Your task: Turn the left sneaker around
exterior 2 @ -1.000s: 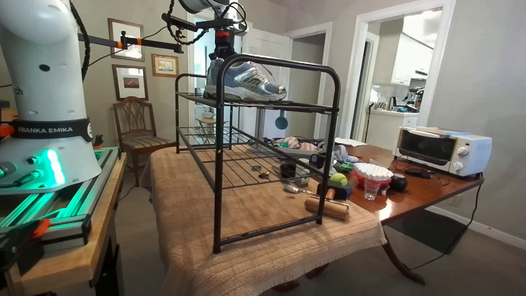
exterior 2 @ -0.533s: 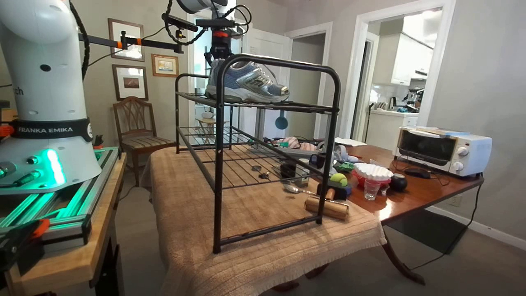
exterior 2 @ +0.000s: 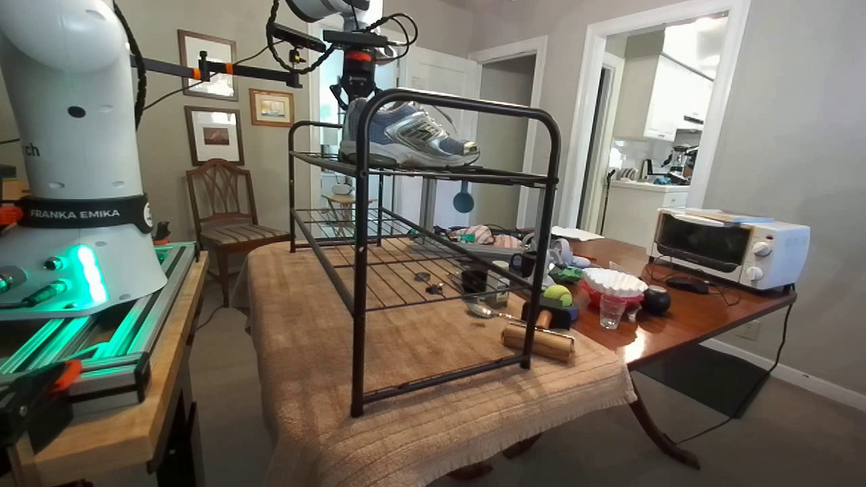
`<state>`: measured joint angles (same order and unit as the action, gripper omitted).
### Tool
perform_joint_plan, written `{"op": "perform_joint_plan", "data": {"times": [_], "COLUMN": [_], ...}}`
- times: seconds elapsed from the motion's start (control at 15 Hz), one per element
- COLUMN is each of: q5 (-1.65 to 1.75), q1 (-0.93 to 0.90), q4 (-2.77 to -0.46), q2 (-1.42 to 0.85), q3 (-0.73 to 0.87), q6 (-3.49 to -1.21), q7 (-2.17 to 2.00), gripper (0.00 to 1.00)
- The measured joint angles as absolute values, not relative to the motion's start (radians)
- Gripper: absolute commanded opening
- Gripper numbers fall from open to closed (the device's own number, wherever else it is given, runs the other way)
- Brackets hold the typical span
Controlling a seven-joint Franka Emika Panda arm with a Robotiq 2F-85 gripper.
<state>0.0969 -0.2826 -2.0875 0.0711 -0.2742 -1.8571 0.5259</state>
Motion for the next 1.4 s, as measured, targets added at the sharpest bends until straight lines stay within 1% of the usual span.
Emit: {"op": "perform_joint_plan", "data": {"times": [0.8, 1.4], "q5": [0.097, 0.113], "q1": [-0.28, -0.28], "q4": [-2.081, -2.215], "q2": [0.115, 0.239], "q3": [-0.252, -0.208], "q6": [-1.733, -1.726], "q7": [0.927, 1.31], "gripper": [0.03, 0.03]}}
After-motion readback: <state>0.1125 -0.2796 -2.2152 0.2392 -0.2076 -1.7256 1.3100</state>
